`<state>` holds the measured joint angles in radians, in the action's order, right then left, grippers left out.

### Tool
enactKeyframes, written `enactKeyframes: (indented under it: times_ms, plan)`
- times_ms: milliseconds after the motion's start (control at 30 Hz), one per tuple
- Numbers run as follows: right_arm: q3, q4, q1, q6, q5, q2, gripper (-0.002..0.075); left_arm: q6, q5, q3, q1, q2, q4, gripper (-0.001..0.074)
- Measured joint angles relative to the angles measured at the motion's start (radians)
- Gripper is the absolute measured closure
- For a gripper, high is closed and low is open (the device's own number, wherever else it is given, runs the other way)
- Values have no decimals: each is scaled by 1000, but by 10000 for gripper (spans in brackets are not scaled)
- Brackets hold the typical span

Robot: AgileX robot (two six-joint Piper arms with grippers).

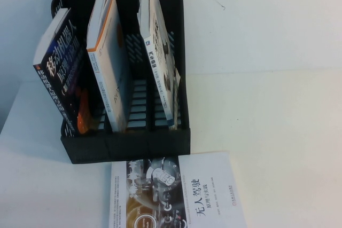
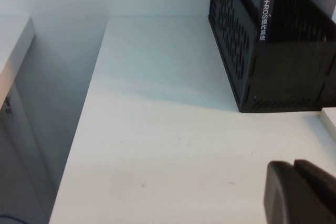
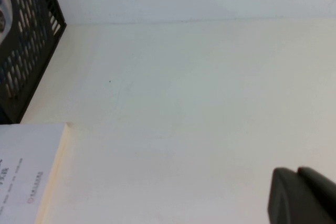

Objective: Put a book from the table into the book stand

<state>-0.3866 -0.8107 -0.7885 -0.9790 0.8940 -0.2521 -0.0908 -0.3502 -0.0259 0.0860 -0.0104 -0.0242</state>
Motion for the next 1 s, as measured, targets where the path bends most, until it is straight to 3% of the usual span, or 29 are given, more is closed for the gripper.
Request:
enactKeyframes:
  times_ms: [133,233,500,667,833,1000]
  plan:
    - [57,-41,20,15,-8,42,718,0,0,0,0,0,4,738]
    - [77,10,94,118,-14,98,718,0,0,0,0,0,8,738]
    - [77,273,437,517,-193,263,718,0,0,0,0,0,10,738]
    - [90,432,591,586,-287,265,718,0,0,0,0,0,12,738]
    - [190,518,668,595,-306,265,718,0,0,0,0,0,12,738]
    - [293,598,688,636,-398,265,718,0,0,0,0,0,12,738]
